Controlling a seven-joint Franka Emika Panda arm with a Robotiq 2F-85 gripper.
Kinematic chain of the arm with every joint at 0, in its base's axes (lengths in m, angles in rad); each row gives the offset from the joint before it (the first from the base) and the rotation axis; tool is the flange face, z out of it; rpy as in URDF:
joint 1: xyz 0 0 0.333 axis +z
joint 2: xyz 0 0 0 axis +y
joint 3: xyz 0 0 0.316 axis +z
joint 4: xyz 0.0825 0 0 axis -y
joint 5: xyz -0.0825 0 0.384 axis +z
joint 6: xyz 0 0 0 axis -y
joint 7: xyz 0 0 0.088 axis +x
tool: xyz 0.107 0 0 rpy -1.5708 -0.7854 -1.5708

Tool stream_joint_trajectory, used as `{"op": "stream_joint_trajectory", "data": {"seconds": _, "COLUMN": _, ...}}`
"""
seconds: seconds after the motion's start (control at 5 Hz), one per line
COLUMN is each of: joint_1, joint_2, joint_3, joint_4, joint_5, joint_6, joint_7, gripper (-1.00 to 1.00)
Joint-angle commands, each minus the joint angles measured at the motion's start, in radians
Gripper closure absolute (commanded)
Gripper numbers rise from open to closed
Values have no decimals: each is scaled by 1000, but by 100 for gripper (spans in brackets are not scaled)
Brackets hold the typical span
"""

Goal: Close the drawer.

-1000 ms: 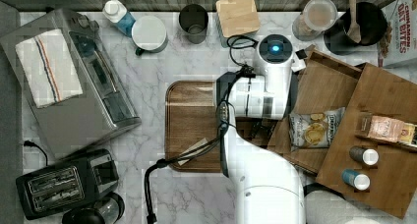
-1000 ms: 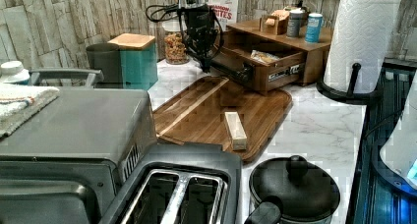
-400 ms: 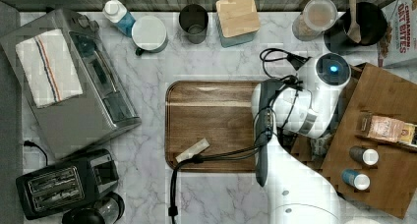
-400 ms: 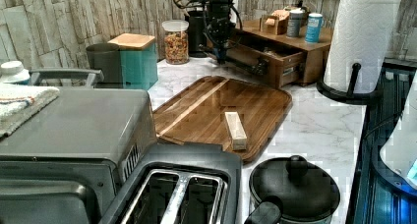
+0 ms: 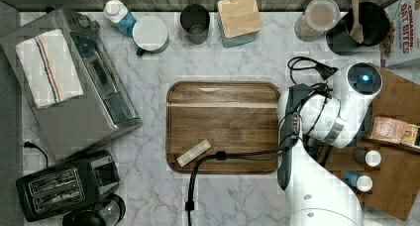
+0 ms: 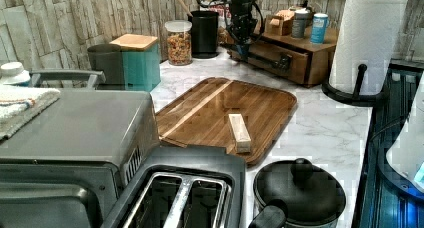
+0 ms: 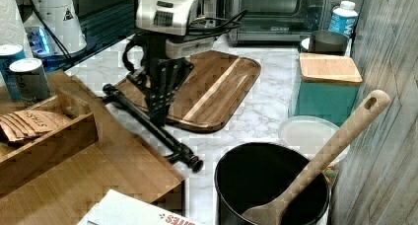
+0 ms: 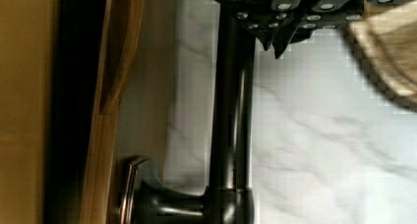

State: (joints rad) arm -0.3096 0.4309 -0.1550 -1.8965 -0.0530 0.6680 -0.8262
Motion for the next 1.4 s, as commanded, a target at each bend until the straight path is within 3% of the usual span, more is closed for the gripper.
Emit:
{"op": "stream_joint_trajectory", "data": {"seconds": 0.2, "joint_1": -169, "joint_2": 25, "joint_3": -173, "joint_4": 201, "joint_5": -85, "joint_6": -49, "joint_7": -49, "gripper": 100}}
{"op": "stream_joint_trajectory", "data": {"seconds": 1.4, "joint_1": -171, "joint_2": 24, "joint_3": -170, "joint_4": 201, "joint_5": -86, "joint_6": -49, "joint_7": -48, "gripper": 100}}
